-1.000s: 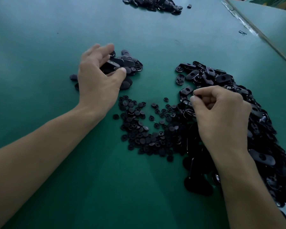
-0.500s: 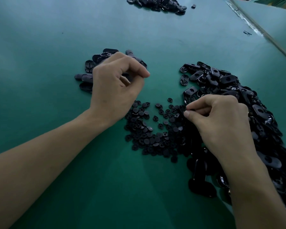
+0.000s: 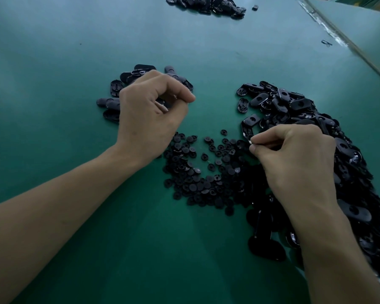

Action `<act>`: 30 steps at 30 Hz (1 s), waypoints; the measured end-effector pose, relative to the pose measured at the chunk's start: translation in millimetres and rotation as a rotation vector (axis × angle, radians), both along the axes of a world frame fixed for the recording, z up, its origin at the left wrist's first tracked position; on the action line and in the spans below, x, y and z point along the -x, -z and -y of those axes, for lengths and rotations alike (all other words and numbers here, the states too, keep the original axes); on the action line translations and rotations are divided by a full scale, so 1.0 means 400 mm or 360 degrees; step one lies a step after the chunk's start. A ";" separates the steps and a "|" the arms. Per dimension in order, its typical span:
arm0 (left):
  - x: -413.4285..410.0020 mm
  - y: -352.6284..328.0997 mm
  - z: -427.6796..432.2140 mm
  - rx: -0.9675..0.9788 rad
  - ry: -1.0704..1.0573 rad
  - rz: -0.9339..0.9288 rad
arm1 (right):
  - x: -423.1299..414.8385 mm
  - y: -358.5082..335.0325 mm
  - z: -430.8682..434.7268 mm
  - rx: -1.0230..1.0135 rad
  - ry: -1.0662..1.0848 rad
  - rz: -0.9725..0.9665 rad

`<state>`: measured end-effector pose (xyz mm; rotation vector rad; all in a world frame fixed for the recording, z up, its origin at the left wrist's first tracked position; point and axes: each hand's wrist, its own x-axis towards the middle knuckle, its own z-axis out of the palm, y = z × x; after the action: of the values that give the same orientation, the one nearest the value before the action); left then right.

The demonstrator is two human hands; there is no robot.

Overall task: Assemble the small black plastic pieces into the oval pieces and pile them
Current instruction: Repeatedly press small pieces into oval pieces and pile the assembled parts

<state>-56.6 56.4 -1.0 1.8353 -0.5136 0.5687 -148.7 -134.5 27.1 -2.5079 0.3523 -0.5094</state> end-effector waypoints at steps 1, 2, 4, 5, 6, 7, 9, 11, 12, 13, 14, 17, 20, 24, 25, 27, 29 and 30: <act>0.001 0.000 0.000 -0.0003 0.0002 -0.0001 | -0.001 -0.002 0.000 0.0001 0.0012 0.0031; 0.001 0.000 0.000 -0.0007 0.0000 -0.0001 | -0.001 -0.003 -0.001 0.0003 0.0019 0.0054; 0.002 -0.001 -0.001 -0.0011 0.0000 -0.0007 | -0.001 -0.004 -0.001 0.0008 0.0018 0.0063; 0.002 -0.001 -0.002 -0.0011 0.0003 -0.0010 | -0.001 -0.004 0.000 0.0008 0.0017 0.0048; 0.002 -0.001 -0.002 -0.0013 0.0005 -0.0011 | -0.001 -0.005 0.000 0.0011 0.0017 0.0029; 0.003 -0.001 -0.001 -0.0016 0.0007 -0.0010 | -0.001 -0.005 0.001 0.0016 0.0016 0.0013; 0.004 0.000 -0.001 -0.0024 0.0015 -0.0005 | -0.002 -0.004 0.003 0.0018 0.0012 0.0011; 0.005 0.000 -0.001 -0.0036 0.0022 0.0005 | -0.002 -0.005 0.001 0.0002 -0.0002 0.0051; 0.005 0.000 -0.002 -0.0043 0.0025 0.0012 | -0.001 -0.006 -0.001 -0.0005 -0.0017 0.0095; 0.005 -0.001 -0.002 -0.0049 0.0029 0.0016 | -0.001 -0.007 -0.004 -0.0009 -0.0039 0.0158; 0.007 -0.002 -0.001 -0.0051 0.0037 0.0017 | 0.000 -0.009 -0.010 -0.0019 -0.0073 0.0229; 0.010 -0.005 0.002 -0.0022 0.0093 -0.0026 | 0.003 -0.013 -0.037 -0.0123 -0.0243 0.0395; 0.015 -0.009 0.004 0.0023 0.0224 -0.0178 | 0.005 -0.004 -0.063 -0.0122 -0.0455 0.0477; 0.016 -0.008 0.003 0.0073 0.0370 -0.0289 | 0.005 0.007 -0.071 -0.0119 -0.0604 0.0549; 0.015 -0.008 0.003 0.0049 0.0376 -0.0284 | 0.005 0.009 -0.072 -0.0132 -0.0623 0.0555; 0.015 -0.004 0.004 -0.0032 0.0380 -0.0257 | 0.004 0.012 -0.075 -0.0143 -0.0669 0.0557; 0.015 0.000 0.005 -0.0127 0.0384 -0.0219 | 0.004 0.016 -0.081 -0.0147 -0.0721 0.0554; 0.016 0.002 0.006 -0.0176 0.0389 -0.0191 | 0.004 0.017 -0.083 -0.0156 -0.0742 0.0557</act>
<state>-63.1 54.1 -1.6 1.8632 -0.6879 0.2678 -150.3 -101.4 20.3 -2.2448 -0.3262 -0.6981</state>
